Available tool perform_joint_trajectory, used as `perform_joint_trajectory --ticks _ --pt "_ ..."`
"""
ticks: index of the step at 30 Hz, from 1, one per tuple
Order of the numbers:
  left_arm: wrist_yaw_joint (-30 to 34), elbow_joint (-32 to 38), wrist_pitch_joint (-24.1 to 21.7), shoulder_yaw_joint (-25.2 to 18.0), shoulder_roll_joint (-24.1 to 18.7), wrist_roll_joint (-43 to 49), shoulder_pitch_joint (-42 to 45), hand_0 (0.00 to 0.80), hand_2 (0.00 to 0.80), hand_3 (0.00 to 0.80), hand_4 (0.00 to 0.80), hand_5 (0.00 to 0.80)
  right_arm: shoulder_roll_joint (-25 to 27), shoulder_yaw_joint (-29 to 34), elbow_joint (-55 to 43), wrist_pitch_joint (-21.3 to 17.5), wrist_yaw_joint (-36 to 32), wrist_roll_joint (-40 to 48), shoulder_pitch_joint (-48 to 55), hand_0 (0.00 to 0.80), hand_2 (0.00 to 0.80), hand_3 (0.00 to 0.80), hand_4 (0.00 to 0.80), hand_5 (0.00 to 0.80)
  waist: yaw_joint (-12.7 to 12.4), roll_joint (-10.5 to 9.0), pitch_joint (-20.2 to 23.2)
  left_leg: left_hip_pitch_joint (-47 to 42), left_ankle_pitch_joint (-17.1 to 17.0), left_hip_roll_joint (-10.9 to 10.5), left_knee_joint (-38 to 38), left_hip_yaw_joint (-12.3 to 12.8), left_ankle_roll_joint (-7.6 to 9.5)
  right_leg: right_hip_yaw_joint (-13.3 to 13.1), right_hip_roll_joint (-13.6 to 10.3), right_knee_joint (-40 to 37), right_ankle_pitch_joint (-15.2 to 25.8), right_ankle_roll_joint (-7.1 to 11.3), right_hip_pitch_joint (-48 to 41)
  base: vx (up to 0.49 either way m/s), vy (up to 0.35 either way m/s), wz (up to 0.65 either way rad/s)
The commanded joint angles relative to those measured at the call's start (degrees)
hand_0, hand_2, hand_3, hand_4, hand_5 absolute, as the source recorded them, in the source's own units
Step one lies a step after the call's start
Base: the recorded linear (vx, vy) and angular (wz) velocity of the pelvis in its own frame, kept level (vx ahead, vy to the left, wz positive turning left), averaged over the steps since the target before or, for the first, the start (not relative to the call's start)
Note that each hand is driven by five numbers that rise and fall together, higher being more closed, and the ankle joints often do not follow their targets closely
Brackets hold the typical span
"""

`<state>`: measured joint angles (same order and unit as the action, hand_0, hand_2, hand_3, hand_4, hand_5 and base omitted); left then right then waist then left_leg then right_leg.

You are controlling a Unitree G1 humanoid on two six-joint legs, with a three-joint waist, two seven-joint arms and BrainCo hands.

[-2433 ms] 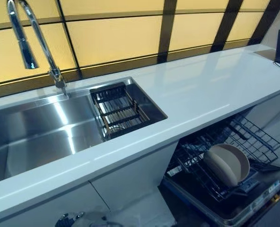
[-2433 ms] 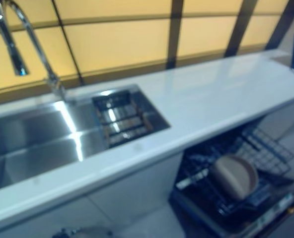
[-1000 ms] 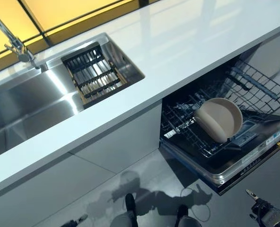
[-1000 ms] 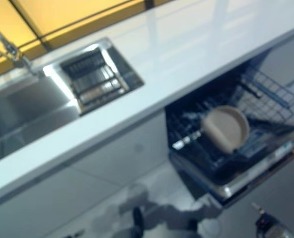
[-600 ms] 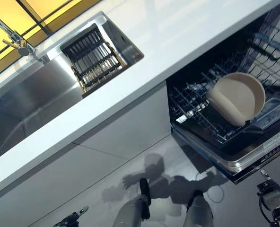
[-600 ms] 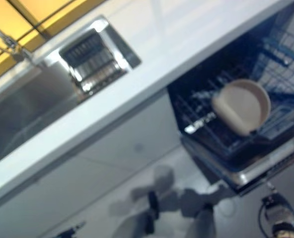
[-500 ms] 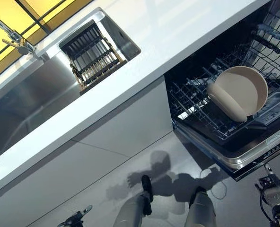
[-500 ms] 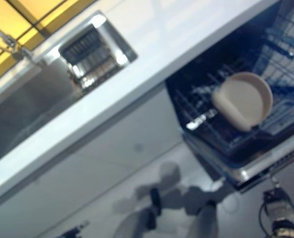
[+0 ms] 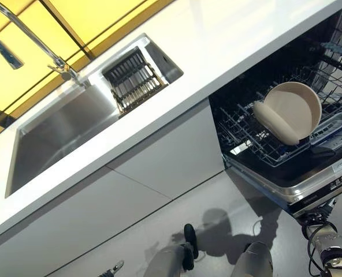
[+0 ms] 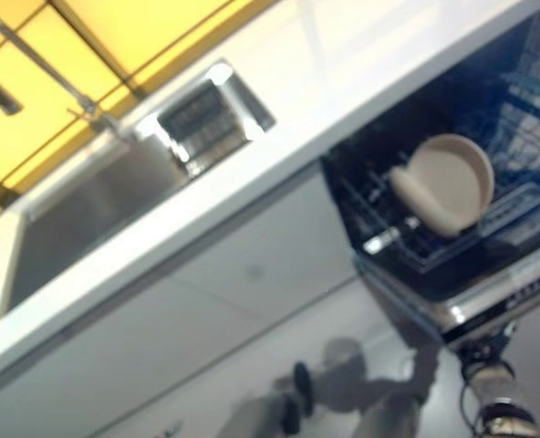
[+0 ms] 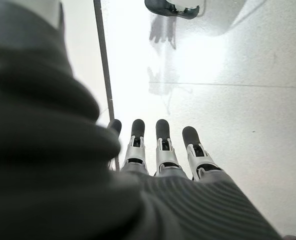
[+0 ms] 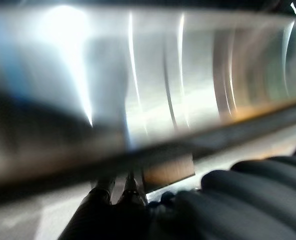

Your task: Take plates into dishwasher

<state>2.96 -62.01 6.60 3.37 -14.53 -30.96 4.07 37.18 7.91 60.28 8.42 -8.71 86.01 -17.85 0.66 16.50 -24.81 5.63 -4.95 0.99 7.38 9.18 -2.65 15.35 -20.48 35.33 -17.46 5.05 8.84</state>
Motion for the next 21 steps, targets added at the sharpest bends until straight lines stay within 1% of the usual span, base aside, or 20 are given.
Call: perform_joint_trajectory --ticks 1,6,9,12,15,16,18,19,21 --pt "0.6 1.9 1.5 1.2 -2.4 2.4 1.0 0.0 0.0 0.0 0.0 0.0 2.6 -0.1 -12.4 -0.3 -11.9 -0.2 -23.5 0.0 0.0 0.0 0.0 0.0 -5.3 -2.4 7.0 -2.2 12.1 0.2 12.5 -2.1 1.22 4.0 2.5 -4.7 -1.1 -7.08 -5.6 0.139 0.055 0.04" --pt "0.7 0.8 1.6 0.9 -2.0 5.0 3.4 0.0 0.0 0.0 0.0 0.0 4.3 -1.3 -13.3 0.2 -10.3 -0.2 -25.4 0.0 0.0 0.0 0.0 0.0 -6.2 -3.07 9.8 -5.9 11.7 0.4 10.4 -2.6 0.91 5.7 3.0 -7.7 -0.4 -6.48 -10.5 0.132 0.051 0.13" --pt "0.8 0.0 1.4 0.3 -2.2 6.4 4.5 0.0 0.0 0.0 0.0 0.0 4.3 -1.8 -13.9 0.2 -8.9 -1.1 -25.4 0.0 0.0 0.0 0.0 0.0 -6.6 -4.02 11.1 -7.6 12.0 0.5 9.3 -2.8 0.84 6.4 3.5 -9.1 0.1 -6.15 -12.5 0.094 0.031 0.21" --pt "1.2 -0.8 0.8 -0.6 -2.4 7.5 5.1 0.0 0.0 0.0 0.0 0.0 4.2 -2.1 -13.9 0.4 -7.2 -4.4 -24.3 0.0 0.0 0.0 0.0 0.0 -6.9 -5.22 12.1 -9.0 12.4 0.8 8.2 -2.8 0.87 7.0 4.1 -10.8 0.8 -5.72 -14.2 0.081 0.011 0.17" --pt "1.3 -1.3 0.3 -1.2 -2.8 8.6 5.6 0.0 0.0 0.0 0.0 0.0 4.9 -1.7 -12.4 2.5 -4.9 -10.4 -22.5 0.0 0.0 0.0 0.0 0.0 -7.0 -6.32 12.9 -10.1 12.2 1.2 7.0 -2.7 0.77 7.4 4.8 -12.7 1.6 -5.39 -15.7 0.072 0.006 0.16" --pt "1.4 -1.6 -0.2 -1.4 -2.9 8.7 5.7 0.0 0.0 0.0 0.0 0.0 5.1 -1.3 -11.2 3.5 -4.2 -13.7 -21.8 0.0 0.0 0.0 0.0 0.0 -7.1 -6.73 13.2 -10.6 12.1 1.4 6.4 -2.6 0.63 7.4 5.2 -13.7 1.9 -5.14 -16.2 0.058 -0.009 0.14" --pt "1.3 -2.1 -0.6 -1.9 -3.4 9.1 5.3 0.0 0.0 0.0 0.0 0.0 5.7 -0.9 -8.2 5.6 -3.0 -24.0 -19.9 0.0 0.0 0.0 0.0 0.0 -7.1 -7.79 13.5 -11.2 11.7 1.6 4.9 -2.5 0.65 7.5 6.0 -15.8 2.8 -4.79 -16.9 0.028 -0.021 0.22" --pt "1.2 -2.4 -1.0 -1.9 -3.8 8.8 4.9 0.0 0.0 0.0 0.0 0.0 6.2 -1.1 -6.4 7.4 -2.5 -30.0 -19.2 0.0 0.0 0.0 0.0 0.0 -7.1 -8.36 13.6 -11.3 11.3 1.7 4.0 -2.4 0.64 7.4 6.5 -17.1 3.4 -4.62 -17.1 -0.007 -0.017 0.21" --pt "1.0 -2.9 -1.6 -2.2 -4.4 8.9 4.2 0.0 0.0 0.0 0.0 0.0 7.1 -2.0 -2.9 9.2 -3.8 -38.6 -17.7 0.0 0.0 0.0 0.0 0.0 -7.1 -9.48 13.7 -11.4 10.7 2.1 2.4 -2.3 0.67 7.3 7.3 -19.5 4.5 -4.29 -17.3 -0.022 -0.031 0.13"
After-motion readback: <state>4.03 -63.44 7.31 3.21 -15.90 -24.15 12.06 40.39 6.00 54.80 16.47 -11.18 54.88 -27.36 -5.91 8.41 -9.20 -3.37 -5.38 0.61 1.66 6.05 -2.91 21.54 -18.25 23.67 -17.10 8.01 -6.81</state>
